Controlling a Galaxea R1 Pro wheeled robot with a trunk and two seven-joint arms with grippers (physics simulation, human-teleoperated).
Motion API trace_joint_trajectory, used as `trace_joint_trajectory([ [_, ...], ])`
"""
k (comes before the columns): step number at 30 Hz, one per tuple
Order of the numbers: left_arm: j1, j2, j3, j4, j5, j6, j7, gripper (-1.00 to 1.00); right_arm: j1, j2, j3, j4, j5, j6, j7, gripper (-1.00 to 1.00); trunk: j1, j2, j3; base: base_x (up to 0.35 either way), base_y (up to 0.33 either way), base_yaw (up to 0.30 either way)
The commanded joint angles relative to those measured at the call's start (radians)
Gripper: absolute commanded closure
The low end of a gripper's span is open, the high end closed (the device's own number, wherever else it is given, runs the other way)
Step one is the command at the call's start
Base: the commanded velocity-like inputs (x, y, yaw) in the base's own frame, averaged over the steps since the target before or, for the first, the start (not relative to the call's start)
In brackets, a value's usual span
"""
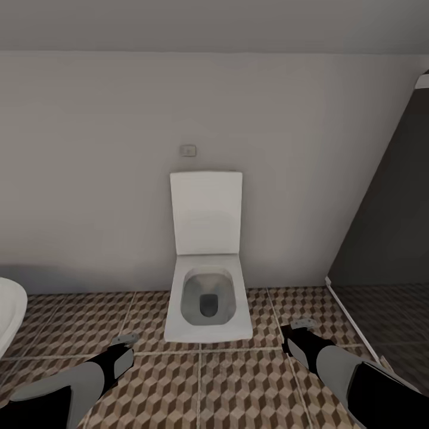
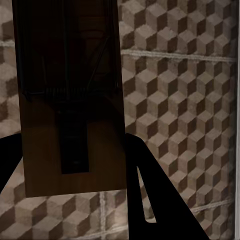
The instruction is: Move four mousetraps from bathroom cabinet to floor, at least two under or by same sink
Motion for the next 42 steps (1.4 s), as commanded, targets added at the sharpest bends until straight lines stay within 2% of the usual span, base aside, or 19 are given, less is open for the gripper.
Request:
trace_joint_trajectory([
  [1,-0.001,0.001,-0.009,0.001,0.002,0.006,0.003,1.00,-0.001,0.000,0.009,-0.001,-0.011,0.004,-0.003,1.00,0.004,-0.008,-0.004,0.000,0.000,0.000],
  [5,-0.001,0.003,-0.009,0.005,0.002,0.009,0.004,1.00,-0.001,-0.001,0.009,-0.001,-0.011,0.003,0.010,1.00,0.019,-0.036,-0.017,0.000,0.000,0.000],
  [10,-0.001,0.001,-0.009,0.007,0.002,0.012,0.006,1.00,-0.001,-0.006,0.011,0.000,-0.010,0.002,0.097,1.00,0.038,-0.071,-0.032,0.000,0.000,0.000],
  [14,-0.001,0.003,-0.009,0.007,0.002,0.011,0.006,1.00,0.000,-0.008,0.012,0.001,-0.010,0.002,0.127,1.00,0.054,-0.099,-0.045,0.000,0.000,0.000],
  [42,-0.001,0.014,-0.010,0.005,0.001,0.018,0.004,1.00,0.000,-0.001,0.012,0.000,-0.009,0.002,0.139,1.00,0.161,-0.295,-0.133,0.000,0.000,0.000],
])
